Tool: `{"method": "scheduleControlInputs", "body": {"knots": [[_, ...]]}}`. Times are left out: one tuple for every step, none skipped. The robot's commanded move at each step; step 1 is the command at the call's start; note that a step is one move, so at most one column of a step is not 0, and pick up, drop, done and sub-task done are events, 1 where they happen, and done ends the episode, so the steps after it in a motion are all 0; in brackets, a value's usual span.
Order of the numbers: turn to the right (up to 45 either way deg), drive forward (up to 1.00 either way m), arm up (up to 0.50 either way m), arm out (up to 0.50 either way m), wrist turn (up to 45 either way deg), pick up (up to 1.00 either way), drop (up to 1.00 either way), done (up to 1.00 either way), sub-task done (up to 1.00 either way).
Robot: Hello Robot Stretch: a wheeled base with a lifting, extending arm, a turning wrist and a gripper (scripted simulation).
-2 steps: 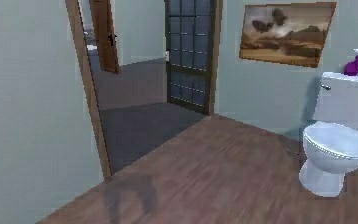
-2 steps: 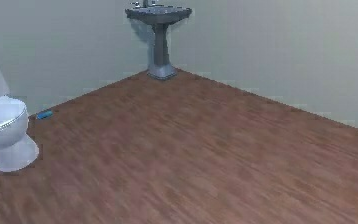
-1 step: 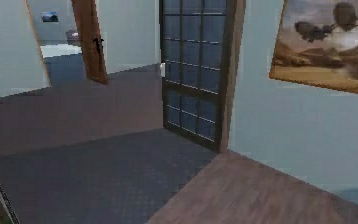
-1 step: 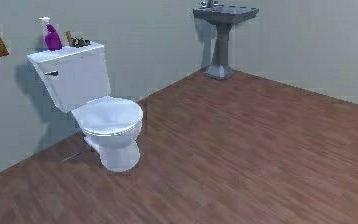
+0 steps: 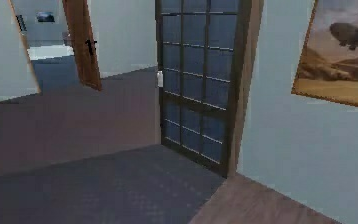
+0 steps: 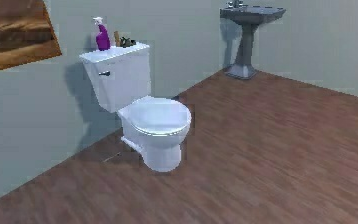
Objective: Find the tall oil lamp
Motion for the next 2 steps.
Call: {"method": "scheduleControlInputs", "body": {"knots": [[-42.0,0.0,0.0,0.0,0.0,0.0,0.0,0.0,0.0],[0.0,0.4,0.0,0.0,0.0,0.0,0.0,0.0,0.0]]}}
